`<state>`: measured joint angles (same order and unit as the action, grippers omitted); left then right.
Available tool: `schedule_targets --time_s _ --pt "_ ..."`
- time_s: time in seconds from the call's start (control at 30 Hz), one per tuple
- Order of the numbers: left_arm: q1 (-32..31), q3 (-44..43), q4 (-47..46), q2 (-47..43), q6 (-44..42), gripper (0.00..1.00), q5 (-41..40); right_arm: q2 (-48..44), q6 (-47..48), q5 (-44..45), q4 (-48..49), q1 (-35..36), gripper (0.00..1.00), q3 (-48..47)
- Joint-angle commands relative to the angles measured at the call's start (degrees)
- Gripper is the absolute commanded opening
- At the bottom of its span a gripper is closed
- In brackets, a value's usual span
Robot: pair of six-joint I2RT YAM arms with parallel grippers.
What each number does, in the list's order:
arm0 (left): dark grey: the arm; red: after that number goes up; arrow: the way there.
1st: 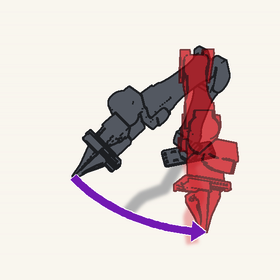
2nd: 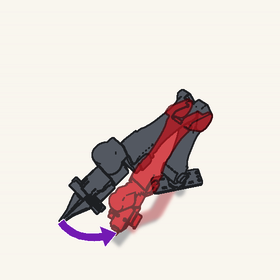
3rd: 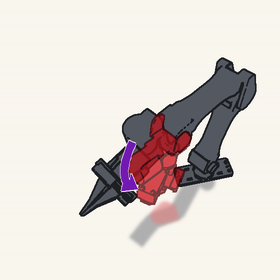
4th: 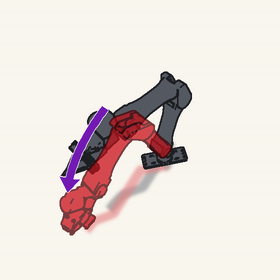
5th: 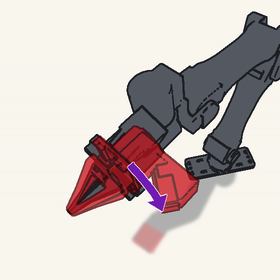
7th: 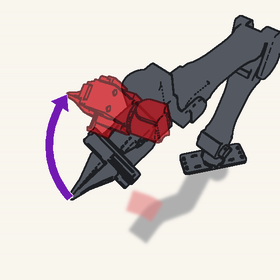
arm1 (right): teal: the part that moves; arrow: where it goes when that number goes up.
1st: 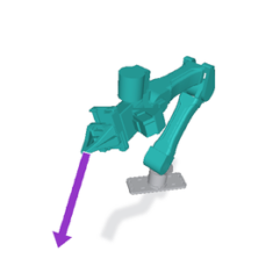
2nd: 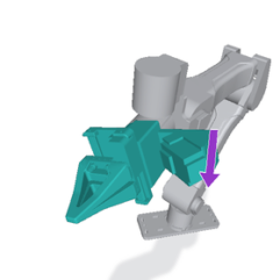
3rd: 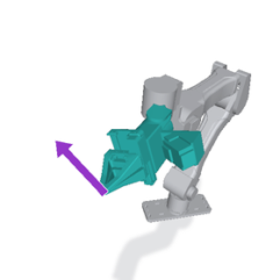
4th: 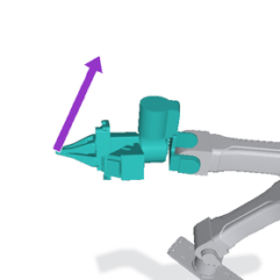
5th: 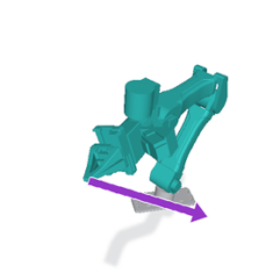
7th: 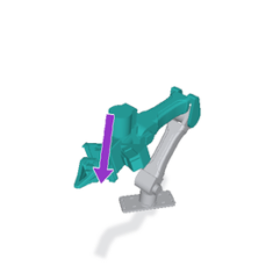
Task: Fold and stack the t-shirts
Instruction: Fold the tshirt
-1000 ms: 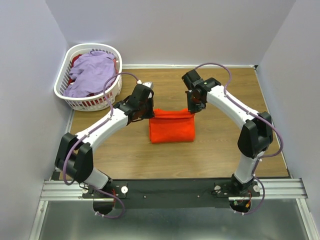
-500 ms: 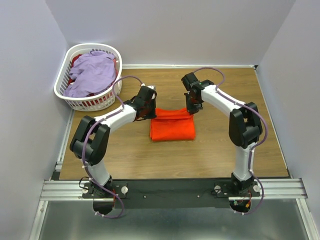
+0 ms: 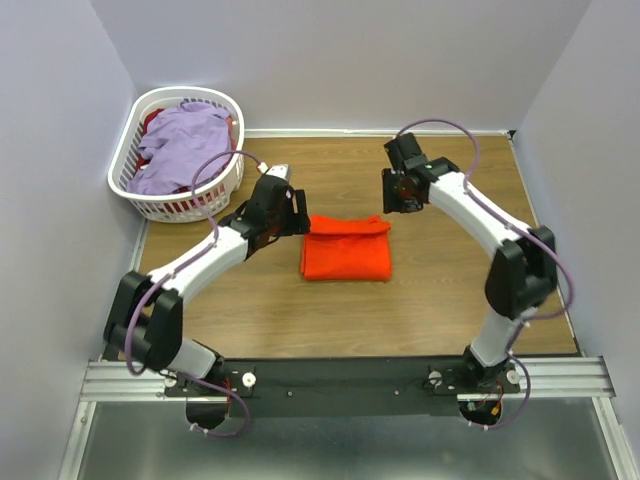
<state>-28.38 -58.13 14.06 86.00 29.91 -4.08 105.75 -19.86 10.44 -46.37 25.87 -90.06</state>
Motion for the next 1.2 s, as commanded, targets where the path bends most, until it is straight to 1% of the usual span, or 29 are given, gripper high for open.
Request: schedule_targets --time_s 0.0,0.07,0.1,0.13,0.17,0.2,0.23,0.3,0.33,0.4,0.5,0.57,0.63,0.8,0.83,0.9,0.97,1.03,1.07,1.1,1.13,1.17 --pt "-2.0 4.2 -5.4 -7.6 0.6 0.74 2.0 -8.8 1.3 -6.1 7.5 0.0 0.48 7.0" --pt "-3.3 6.0 -6.8 -8.5 0.5 0.71 3.3 -12.4 1.5 -9.3 11.6 -0.1 0.45 10.7" --pt "-3.9 6.5 -7.4 -8.7 0.5 0.66 3.7 -13.5 1.5 -10.8 13.2 -0.1 0.42 12.4" --pt "-4.5 7.5 -8.0 -8.6 0.6 0.60 5.5 -14.2 1.5 -15.1 14.7 -0.1 0.41 15.8" --pt "-5.2 7.9 -8.9 -8.2 0.5 0.58 6.2 -14.5 1.5 -16.9 15.9 -0.1 0.40 17.1" --pt "-5.5 8.2 -10.3 -6.7 0.7 0.53 7.4 -14.7 1.3 -19.9 18.1 -0.1 0.39 18.5" --pt "-5.9 8.0 -11.0 -5.8 0.5 0.42 7.9 -14.4 1.3 -21.0 18.9 -0.1 0.39 20.2" --pt "-6.2 7.2 -10.8 -2.3 0.2 0.37 8.1 -13.1 1.2 -22.7 21.0 0.0 0.37 21.7" --pt "-6.2 6.7 -10.8 -1.1 0.3 0.33 7.7 -12.5 1.2 -23.7 21.4 0.0 0.36 22.1" --pt "-6.2 5.8 -11.0 2.1 0.7 0.31 6.8 -10.4 1.5 -24.6 22.1 -0.2 0.35 22.6" --pt "-6.2 4.0 -11.6 6.6 0.3 0.29 6.2 -8.1 1.8 -24.6 23.9 -0.4 0.32 22.7" --pt "-6.1 1.2 -11.3 9.1 -0.2 0.29 5.0 -5.6 1.6 -24.1 24.7 -0.8 0.32 22.0" --pt "-4.9 -0.7 -11.3 12.5 -0.3 0.28 4.8 -3.9 1.7 -24.2 25.7 -2.0 0.31 20.6" --pt "-1.6 -8.0 -11.9 19.3 -0.5 0.27 5.8 4.5 1.3 -25.7 27.9 -6.7 0.31 16.2" --pt "-0.3 -10.8 -11.5 22.1 -0.5 0.27 6.5 5.8 0.9 -26.5 28.0 -7.7 0.28 14.0" --pt "1.2 -13.3 -11.0 25.4 -0.5 0.27 8.5 8.5 -1.5 -29.7 29.0 -11.0 0.27 11.8" --pt "2.2 -16.6 -10.8 26.8 -0.3 0.28 9.1 9.1 -3.3 -32.0 30.6 -12.8 0.27 9.7" --pt "3.3 -18.5 -9.7 27.7 -0.6 0.31 10.4 9.1 -5.1 -34.6 31.8 -14.1 0.29 8.9" --pt "3.5 -19.3 -9.4 27.4 -0.7 0.34 10.8 8.8 -5.3 -35.1 32.0 -14.1 0.30 8.8" --pt "3.4 -19.0 -9.6 25.6 -0.9 0.36 11.0 7.5 -5.6 -35.7 32.7 -14.2 0.31 9.5" --pt "3.5 -16.9 -10.0 24.1 -0.6 0.39 11.7 6.6 -6.0 -38.1 33.7 -14.1 0.32 10.8" --pt "3.4 -15.2 -12.3 22.7 -0.6 0.42 12.2 5.6 -6.8 -39.6 36.3 -14.1 0.34 13.5"
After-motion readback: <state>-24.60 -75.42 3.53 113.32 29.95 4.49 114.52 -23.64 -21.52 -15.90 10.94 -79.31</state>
